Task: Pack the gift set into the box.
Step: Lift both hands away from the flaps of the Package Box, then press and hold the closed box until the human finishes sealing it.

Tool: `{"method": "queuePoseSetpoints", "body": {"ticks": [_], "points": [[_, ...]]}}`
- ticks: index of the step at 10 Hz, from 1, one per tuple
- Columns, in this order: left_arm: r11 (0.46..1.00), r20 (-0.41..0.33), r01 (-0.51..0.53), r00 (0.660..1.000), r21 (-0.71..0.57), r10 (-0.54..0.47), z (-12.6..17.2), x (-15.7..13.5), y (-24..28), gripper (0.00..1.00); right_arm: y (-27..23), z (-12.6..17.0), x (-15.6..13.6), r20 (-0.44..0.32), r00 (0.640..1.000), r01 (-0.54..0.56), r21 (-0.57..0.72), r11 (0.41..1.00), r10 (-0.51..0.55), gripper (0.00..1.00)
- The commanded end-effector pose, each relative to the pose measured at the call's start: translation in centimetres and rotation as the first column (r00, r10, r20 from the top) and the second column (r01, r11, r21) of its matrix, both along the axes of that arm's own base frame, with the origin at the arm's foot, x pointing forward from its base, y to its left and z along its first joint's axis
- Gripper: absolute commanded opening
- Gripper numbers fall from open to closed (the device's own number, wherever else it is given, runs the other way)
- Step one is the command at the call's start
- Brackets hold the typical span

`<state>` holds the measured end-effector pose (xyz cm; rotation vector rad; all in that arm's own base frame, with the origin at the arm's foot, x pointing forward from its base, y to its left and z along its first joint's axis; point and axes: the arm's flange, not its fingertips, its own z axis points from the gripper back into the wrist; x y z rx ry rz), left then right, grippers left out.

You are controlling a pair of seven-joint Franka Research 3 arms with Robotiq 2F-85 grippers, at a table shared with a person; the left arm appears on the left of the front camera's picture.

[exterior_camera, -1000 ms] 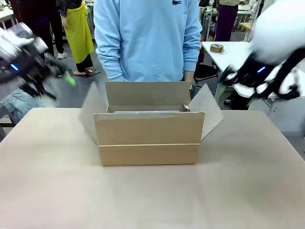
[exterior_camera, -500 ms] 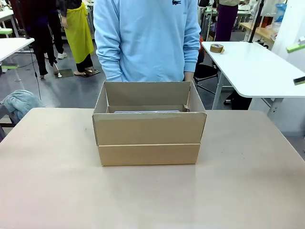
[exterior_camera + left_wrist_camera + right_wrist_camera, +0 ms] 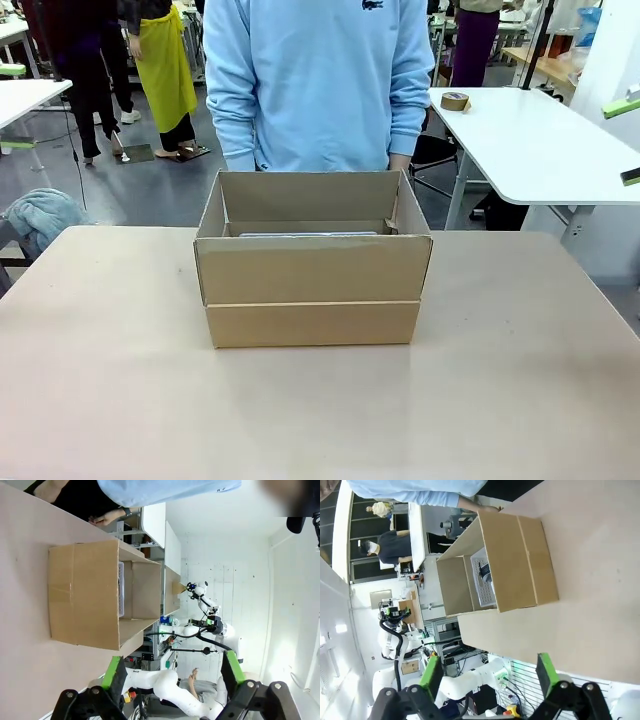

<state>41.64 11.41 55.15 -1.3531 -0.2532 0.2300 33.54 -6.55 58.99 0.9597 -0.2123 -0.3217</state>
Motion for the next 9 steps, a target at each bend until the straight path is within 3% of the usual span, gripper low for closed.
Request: {"method": "queuePoseSetpoints", "body": {"ticks": [1,9], "points": [[1.0,0.02,0.01,1.0,-0.011,-0.009,0.12,-0.03,-0.1,1.0,-0.05,0.12,0.29,0.031,0.999,-0.02,0.022,1.0,0.019,1.0],[1.0,0.02,0.01,1.0,-0.011,-0.009,0.12,-0.03,-0.1,1.0,-0.05,0.12,0.29,0.031,0.999,-0.02,0.022,1.0,0.019,1.0]]}}
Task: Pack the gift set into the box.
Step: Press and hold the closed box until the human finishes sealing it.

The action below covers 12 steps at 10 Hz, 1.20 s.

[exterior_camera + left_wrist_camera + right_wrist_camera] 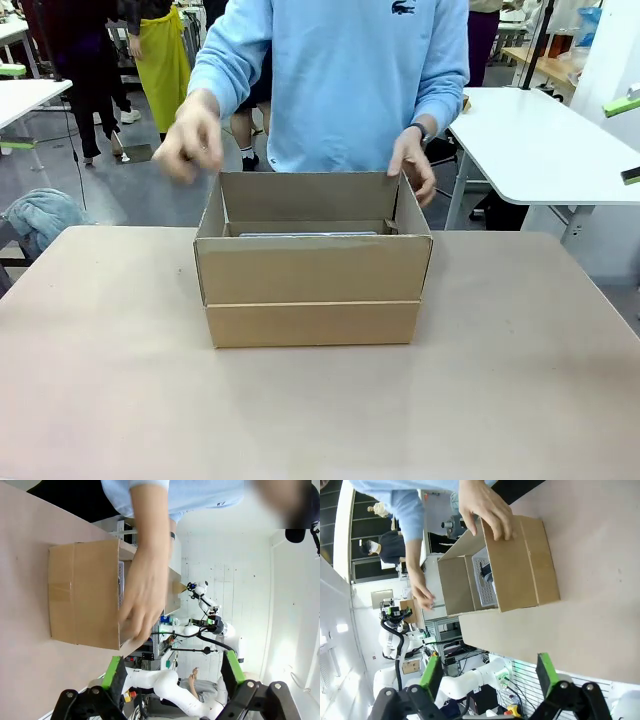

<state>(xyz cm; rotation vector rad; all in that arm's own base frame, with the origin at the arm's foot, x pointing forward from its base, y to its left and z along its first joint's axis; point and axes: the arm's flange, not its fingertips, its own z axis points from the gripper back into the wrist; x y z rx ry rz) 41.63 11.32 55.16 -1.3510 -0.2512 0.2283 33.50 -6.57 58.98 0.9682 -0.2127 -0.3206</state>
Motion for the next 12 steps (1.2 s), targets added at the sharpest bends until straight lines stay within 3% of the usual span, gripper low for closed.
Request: {"method": "queuePoseSetpoints", "body": {"ticks": [1,12], "points": [[1.0,0.021,0.007,1.0,-0.013,-0.007,0.11,-0.02,-0.01,1.0,-0.03,0.13,0.33,0.029,0.999,-0.018,0.014,1.0,0.018,1.0],[1.0,0.021,0.007,1.0,-0.013,-0.007,0.11,-0.02,-0.01,1.0,-0.03,0.13,0.33,0.029,0.999,-0.018,0.014,1.0,0.018,1.0]]}}
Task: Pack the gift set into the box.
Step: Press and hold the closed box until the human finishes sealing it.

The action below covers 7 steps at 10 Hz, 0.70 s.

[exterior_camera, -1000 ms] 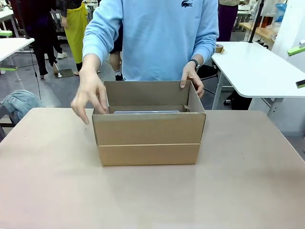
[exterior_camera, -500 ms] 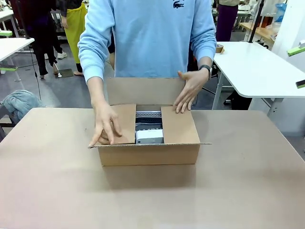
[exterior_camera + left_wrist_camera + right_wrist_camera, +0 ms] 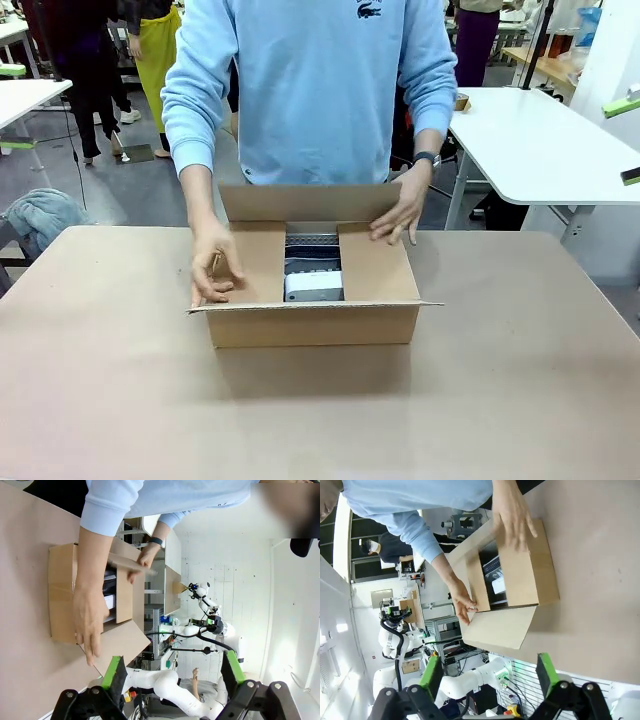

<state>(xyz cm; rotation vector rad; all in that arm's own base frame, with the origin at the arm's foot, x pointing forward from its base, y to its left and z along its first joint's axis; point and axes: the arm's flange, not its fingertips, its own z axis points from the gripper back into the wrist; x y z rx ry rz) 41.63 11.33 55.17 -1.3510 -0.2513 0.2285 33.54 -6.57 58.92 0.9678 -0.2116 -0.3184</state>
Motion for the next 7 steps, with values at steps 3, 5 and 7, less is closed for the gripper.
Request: {"method": "queuePoseSetpoints", "body": {"ticks": [3,5,7], "points": [[1.0,0.021,0.008,1.0,-0.013,-0.007,0.1,-0.02,-0.01,1.0,-0.03,0.19,0.3,0.029,0.999,-0.016,0.015,1.0,0.015,1.0],[1.0,0.021,0.008,1.0,-0.013,-0.007,0.1,-0.02,-0.01,1.0,-0.03,0.19,0.3,0.029,0.999,-0.016,0.015,1.0,0.015,1.0],[1.0,0.021,0.008,1.0,-0.013,-0.007,0.1,-0.02,-0.01,1.0,-0.03,0.19,0.3,0.029,0.999,-0.016,0.015,1.0,0.015,1.0]]}}
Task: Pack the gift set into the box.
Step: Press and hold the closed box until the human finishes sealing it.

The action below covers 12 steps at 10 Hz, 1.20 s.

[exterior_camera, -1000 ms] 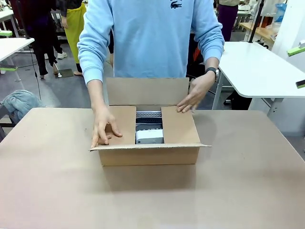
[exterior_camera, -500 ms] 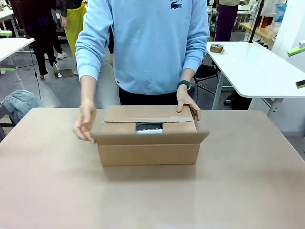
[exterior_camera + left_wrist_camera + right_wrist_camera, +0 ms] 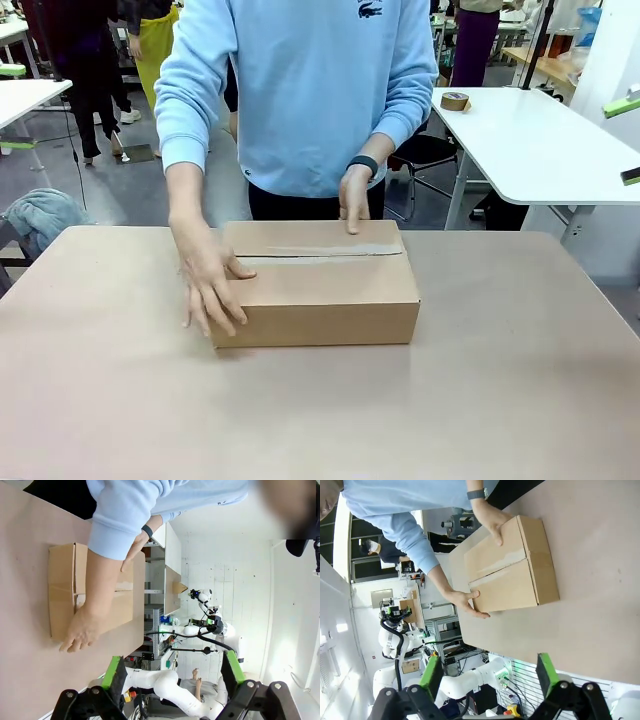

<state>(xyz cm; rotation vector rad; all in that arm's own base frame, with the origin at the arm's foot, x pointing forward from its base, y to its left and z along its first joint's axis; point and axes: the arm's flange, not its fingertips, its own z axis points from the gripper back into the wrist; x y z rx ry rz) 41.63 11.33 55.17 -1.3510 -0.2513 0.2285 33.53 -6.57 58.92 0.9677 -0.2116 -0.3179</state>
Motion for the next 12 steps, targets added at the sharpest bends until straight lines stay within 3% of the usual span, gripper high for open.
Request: {"method": "queuePoseSetpoints", "body": {"ticks": [1,12], "points": [[1.0,0.021,0.008,1.0,-0.013,-0.007,0.1,-0.02,-0.02,1.0,-0.03,0.19,0.3,0.029,0.999,-0.015,0.015,1.0,0.015,1.0],[1.0,0.021,0.008,1.0,-0.013,-0.007,0.1,-0.02,-0.02,1.0,-0.03,0.19,0.3,0.029,0.999,-0.015,0.015,1.0,0.015,1.0]]}}
